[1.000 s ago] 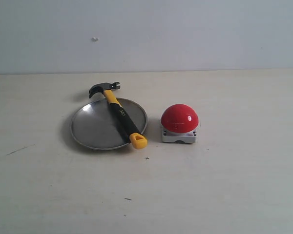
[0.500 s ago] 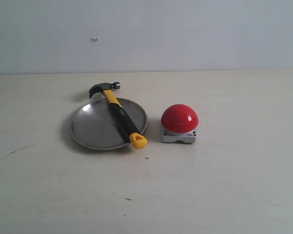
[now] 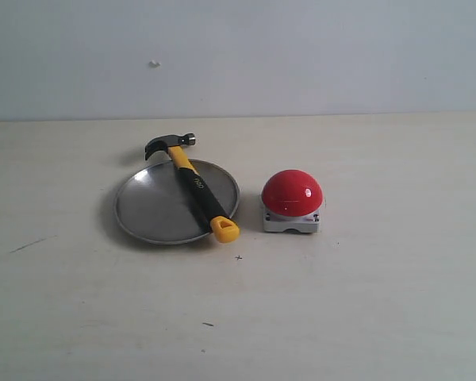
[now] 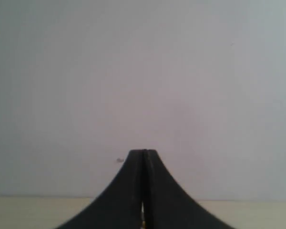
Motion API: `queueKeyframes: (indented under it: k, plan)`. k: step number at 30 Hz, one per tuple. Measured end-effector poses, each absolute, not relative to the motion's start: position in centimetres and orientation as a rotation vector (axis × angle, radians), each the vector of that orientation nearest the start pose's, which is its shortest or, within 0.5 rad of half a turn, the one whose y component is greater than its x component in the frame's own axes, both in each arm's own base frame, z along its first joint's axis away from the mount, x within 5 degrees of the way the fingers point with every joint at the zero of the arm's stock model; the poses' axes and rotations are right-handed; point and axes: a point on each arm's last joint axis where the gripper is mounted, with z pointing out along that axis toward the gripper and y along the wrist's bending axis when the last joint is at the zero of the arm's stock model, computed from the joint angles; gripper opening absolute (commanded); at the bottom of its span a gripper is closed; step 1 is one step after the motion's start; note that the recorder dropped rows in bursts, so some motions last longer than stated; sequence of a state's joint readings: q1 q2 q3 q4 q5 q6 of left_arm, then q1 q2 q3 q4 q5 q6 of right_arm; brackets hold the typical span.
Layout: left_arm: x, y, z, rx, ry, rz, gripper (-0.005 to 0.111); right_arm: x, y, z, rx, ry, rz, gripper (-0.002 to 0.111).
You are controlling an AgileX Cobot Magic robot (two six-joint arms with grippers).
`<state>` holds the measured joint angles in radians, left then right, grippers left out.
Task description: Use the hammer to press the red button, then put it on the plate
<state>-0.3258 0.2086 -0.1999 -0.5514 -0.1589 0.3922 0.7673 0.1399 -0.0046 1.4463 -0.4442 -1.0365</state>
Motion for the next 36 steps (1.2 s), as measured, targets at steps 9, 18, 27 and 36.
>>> queueKeyframes:
  k: [9,18,27,36]
  plan:
    - [7.2,0.0,24.4,-0.078,1.643,-0.054,0.0,7.0,1.4,21.1,0.059,1.588,0.571,0.0]
    - [7.3,1.0,21.4,-0.201,1.627,0.022,0.0,7.0,1.4,21.1,0.059,1.588,0.571,0.0]
    - [6.3,0.9,21.3,-0.105,1.524,0.114,0.0,7.0,1.4,21.1,0.059,1.588,0.571,0.0]
    - [5.6,0.8,21.8,-0.113,1.439,0.099,0.0,7.0,1.4,21.1,0.059,1.588,0.571,0.0]
